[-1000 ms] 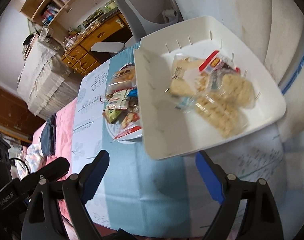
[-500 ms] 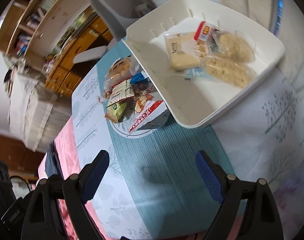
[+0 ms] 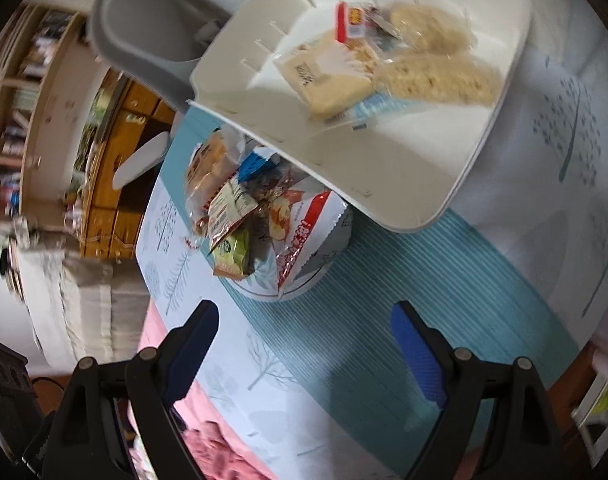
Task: Organize snacks
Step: 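Withdraw both tools from the tray back toward the remaining snack pile, then reach left tool to the white LIPO packet while right tool nears the pile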
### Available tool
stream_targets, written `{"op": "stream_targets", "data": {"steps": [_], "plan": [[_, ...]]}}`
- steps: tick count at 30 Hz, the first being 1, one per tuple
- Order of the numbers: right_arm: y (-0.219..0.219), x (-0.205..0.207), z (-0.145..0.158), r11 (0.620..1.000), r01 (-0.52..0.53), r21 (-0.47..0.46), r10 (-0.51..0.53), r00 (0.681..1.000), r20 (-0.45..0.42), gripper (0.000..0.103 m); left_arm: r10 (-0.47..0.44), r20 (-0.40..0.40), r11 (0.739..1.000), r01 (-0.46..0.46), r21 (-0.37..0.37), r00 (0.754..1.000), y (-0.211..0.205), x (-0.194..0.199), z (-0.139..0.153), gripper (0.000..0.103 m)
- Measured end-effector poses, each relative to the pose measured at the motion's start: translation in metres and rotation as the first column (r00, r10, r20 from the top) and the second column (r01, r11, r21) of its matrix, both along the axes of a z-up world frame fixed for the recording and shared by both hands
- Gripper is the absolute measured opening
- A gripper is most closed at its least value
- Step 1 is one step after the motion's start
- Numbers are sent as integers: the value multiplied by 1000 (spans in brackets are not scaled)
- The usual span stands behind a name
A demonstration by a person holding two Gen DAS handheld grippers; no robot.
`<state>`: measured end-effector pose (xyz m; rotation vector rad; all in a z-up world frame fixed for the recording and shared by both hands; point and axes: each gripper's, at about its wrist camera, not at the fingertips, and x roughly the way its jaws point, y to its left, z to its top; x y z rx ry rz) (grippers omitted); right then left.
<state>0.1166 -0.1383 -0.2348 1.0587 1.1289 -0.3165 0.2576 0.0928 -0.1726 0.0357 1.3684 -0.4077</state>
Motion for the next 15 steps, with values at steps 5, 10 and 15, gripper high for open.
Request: {"op": "stream_targets", "data": {"steps": [5, 10, 15], "plan": [[-6, 10, -8, 998, 65, 6, -64, 998, -27, 89, -13, -18, 1000, 13, 4, 1000, -23, 30, -5, 80], [-14, 17, -13, 993, 119, 5, -119, 992, -29, 89, -11, -46, 1000, 12, 21, 999, -48, 54, -16, 80], [-20, 28, -23, 992, 117, 40, -116, 992, -41, 89, -10, -91, 998, 15, 55, 996, -73, 74, -34, 80]]}}
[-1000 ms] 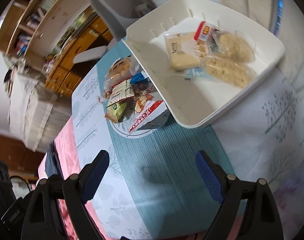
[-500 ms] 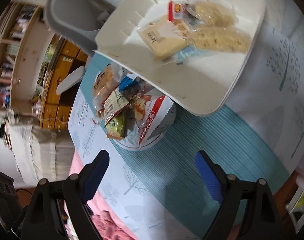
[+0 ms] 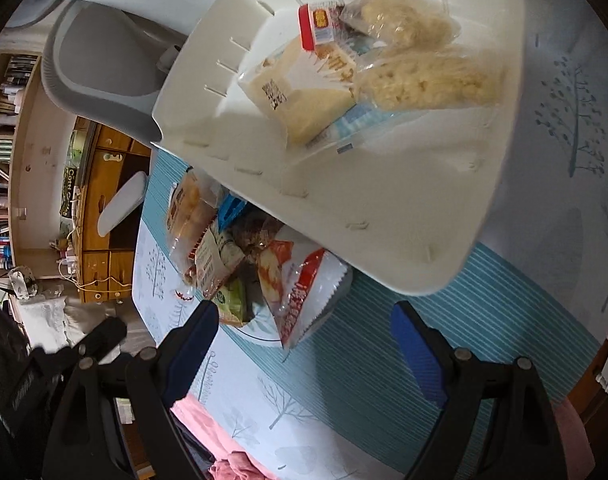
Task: Organize snacks
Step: 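Reach left tool to the white LIPO packet while right tool nears the pile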
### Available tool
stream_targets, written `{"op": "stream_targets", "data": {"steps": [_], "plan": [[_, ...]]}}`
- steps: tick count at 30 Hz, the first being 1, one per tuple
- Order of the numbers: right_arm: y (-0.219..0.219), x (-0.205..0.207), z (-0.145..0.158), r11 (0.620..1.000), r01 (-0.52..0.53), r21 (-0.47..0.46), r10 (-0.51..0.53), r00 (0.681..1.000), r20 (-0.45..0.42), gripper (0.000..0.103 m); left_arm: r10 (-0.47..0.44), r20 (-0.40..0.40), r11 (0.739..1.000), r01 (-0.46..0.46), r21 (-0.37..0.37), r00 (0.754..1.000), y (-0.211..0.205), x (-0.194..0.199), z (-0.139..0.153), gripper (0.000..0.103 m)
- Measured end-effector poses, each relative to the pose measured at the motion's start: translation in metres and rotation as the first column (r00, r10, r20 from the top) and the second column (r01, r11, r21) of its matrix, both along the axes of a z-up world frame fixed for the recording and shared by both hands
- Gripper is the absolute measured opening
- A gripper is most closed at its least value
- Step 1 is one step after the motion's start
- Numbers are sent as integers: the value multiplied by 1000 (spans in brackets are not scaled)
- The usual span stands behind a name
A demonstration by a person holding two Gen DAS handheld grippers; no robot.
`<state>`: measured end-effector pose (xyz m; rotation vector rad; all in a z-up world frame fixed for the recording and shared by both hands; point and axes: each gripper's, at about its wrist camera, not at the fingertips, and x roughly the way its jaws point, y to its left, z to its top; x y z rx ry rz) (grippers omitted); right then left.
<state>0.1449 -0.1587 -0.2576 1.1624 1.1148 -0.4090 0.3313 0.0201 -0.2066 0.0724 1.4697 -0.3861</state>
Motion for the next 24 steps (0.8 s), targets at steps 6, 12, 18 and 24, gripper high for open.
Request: {"op": "stream_targets", "data": {"steps": [6, 12, 18, 24], "plan": [[-4, 8, -16, 998, -8, 64, 9, 1000, -25, 85, -11, -49, 999, 13, 48, 999, -25, 15, -30, 80], [-7, 9, -29, 995, -26, 97, 31, 998, -49, 81, -21, -90, 993, 31, 110, 996, -45, 26, -60, 80], [-11, 9, -39, 991, -35, 130, 45, 996, -77, 76, -37, -112, 979, 59, 193, 993, -63, 36, -82, 80], [-13, 17, -43, 987, -53, 151, 62, 996, -56, 76, -54, -135, 975, 82, 208, 989, -78, 40, -96, 83]]}}
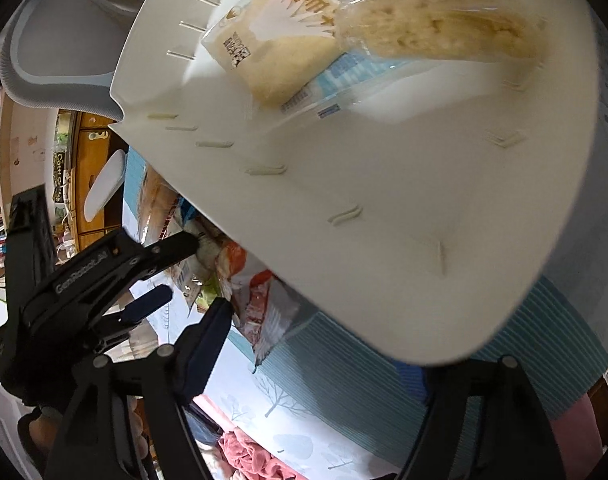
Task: Organize snacks
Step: 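Reach left tool to the white LIPO packet while right tool nears the pile, then close left tool on the LIPO packet while right tool grasps a white-red packet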
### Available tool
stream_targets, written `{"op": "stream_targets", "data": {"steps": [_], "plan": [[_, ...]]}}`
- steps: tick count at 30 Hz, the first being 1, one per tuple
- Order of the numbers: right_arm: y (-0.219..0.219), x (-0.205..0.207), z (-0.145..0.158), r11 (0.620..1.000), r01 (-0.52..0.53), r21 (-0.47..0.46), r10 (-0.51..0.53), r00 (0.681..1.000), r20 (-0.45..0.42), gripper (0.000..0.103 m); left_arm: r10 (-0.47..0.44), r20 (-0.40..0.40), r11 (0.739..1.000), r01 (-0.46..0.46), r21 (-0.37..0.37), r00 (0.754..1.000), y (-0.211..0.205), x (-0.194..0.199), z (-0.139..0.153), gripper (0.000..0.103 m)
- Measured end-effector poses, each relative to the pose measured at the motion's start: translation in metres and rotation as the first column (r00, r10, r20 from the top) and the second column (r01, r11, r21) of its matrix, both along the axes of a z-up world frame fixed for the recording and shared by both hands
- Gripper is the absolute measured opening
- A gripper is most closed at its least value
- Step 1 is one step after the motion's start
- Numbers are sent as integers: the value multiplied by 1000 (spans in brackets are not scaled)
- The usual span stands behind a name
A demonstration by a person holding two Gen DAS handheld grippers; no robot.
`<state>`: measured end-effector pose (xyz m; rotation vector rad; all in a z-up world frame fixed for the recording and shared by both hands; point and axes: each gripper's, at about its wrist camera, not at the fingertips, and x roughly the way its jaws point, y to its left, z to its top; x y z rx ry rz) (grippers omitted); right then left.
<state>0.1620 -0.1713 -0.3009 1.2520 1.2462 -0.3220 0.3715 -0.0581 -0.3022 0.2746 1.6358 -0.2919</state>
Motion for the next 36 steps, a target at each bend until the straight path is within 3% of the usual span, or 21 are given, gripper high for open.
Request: {"op": "stream_targets", "data": {"steps": [6, 12, 18, 24, 30, 36], "plan": [[1, 8, -4, 1000, -4, 24, 4, 1000, 23, 74, -17, -6, 999, 17, 48, 1000, -14, 2, -12, 83], [3, 17, -2, 1000, -21, 22, 20, 999, 42, 59, -1, -8, 999, 2, 36, 1000, -25, 3, -14, 82], [2, 18, 1, 999, -41, 8, 41, 998, 53, 50, 32, -29, 999, -32, 12, 999, -20, 6, -14, 58], [1, 18, 4, 999, -50, -20, 50, 998, 36, 44, 49, -44, 999, -48, 17, 998, -12, 2, -12, 48], [3, 6, 8, 999, -35, -23, 35, 999, 27, 35, 47, -57, 999, -47, 0, 997, 9, -12, 0, 46], [12, -5, 24, 998, -41, -51, 43, 998, 50, 33, 52, -40, 998, -54, -35, 998, 31, -34, 21, 45]]}}
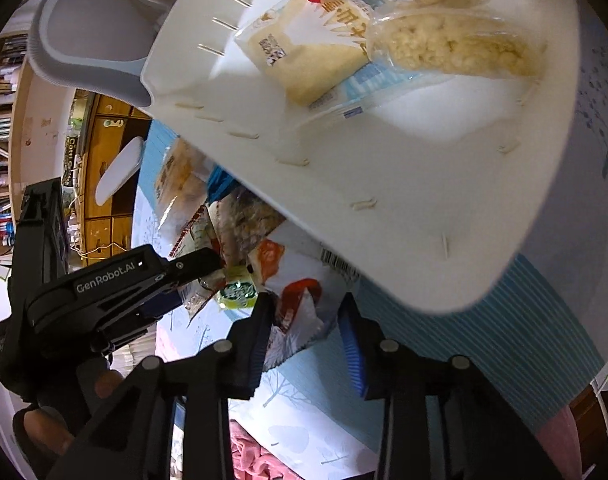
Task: Organize snacks
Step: 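Close left tool on the LIPO packet while right tool grasps a white-red packet, then carry both packets into the white tray and open both tools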
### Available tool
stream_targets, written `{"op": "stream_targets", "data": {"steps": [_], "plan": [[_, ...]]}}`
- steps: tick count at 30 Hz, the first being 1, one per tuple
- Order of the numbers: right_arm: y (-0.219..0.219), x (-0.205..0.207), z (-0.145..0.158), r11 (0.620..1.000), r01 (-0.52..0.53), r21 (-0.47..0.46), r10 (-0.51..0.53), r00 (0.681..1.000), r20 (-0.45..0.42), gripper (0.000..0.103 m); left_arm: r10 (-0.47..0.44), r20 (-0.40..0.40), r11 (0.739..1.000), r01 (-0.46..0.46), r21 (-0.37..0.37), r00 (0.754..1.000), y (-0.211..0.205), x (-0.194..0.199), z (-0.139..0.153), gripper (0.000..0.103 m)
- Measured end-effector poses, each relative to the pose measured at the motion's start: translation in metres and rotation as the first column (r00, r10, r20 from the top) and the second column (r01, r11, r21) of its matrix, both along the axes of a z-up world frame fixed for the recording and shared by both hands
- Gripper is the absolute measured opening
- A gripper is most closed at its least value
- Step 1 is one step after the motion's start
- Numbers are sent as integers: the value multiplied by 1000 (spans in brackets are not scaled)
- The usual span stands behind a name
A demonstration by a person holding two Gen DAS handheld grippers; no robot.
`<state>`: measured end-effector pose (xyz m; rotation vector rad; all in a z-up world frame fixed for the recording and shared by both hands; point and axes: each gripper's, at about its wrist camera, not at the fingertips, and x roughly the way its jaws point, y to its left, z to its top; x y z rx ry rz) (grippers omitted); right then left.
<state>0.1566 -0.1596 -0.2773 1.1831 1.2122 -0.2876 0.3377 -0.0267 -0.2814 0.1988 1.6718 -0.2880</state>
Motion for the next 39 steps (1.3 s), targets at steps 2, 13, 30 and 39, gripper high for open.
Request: {"op": "stream_targets", "data": {"steps": [2, 13, 30, 39], "plan": [[3, -5, 7, 1000, -2, -13, 2, 1000, 12, 33, 5, 11, 1000, -5, -13, 1000, 12, -10, 8, 45], [26, -33, 42, 996, -28, -86, 36, 995, 92, 33, 34, 79, 990, -22, -138, 996, 67, -70, 61, 45], [50, -85, 97, 956, -94, -276, 169, 950, 264, 33, 164, 181, 924, -86, -373, 970, 107, -150, 89, 46], [20, -91, 121, 902, -132, -410, 266, 920, 288, 33, 210, 142, 884, -126, -450, 967, 93, -173, 95, 46]]}}
